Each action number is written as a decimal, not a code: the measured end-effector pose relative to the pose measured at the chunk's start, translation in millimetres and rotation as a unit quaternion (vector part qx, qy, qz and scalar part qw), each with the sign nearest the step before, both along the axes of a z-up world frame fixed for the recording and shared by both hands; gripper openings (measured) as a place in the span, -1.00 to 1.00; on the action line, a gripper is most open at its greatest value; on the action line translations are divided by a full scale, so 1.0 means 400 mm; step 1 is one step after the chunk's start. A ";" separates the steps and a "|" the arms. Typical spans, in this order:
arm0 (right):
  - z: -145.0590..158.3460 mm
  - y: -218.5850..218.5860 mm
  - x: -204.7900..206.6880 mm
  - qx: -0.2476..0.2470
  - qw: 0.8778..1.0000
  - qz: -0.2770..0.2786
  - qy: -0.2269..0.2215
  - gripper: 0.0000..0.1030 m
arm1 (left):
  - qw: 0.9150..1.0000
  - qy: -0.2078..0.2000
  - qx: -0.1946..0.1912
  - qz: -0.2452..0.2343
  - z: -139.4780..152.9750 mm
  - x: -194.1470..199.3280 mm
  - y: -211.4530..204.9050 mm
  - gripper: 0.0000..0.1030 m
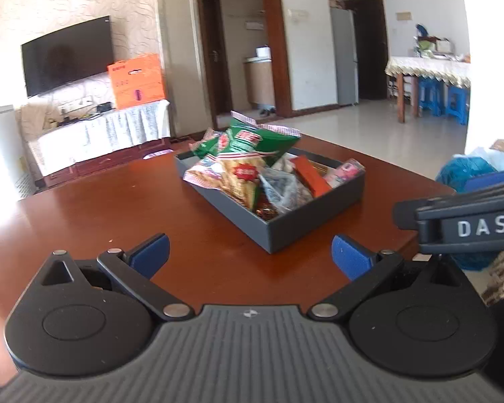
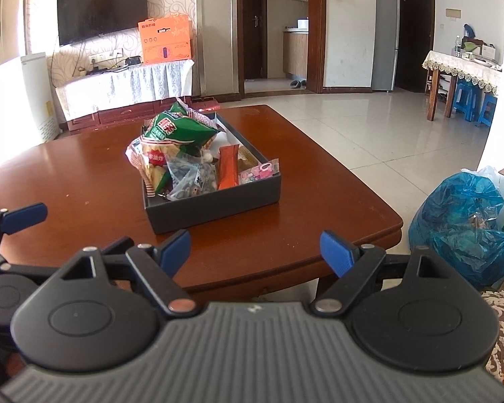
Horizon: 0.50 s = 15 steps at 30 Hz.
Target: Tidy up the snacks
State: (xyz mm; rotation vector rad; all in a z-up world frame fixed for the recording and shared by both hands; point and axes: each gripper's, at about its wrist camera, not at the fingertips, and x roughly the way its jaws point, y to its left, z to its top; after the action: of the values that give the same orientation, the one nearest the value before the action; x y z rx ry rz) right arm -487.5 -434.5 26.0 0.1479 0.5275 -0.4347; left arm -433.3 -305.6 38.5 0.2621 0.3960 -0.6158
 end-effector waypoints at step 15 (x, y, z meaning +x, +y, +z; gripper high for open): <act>-0.002 0.000 0.008 0.004 1.000 0.009 0.015 0.67 | 1.000 -0.009 0.001 0.004 0.003 -0.006 0.006 1.00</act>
State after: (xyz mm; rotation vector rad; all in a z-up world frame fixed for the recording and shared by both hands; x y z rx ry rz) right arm -484.4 -434.7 25.3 0.1447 0.5587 -0.4184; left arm -435.8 -303.0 39.5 0.2677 0.3805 -0.6059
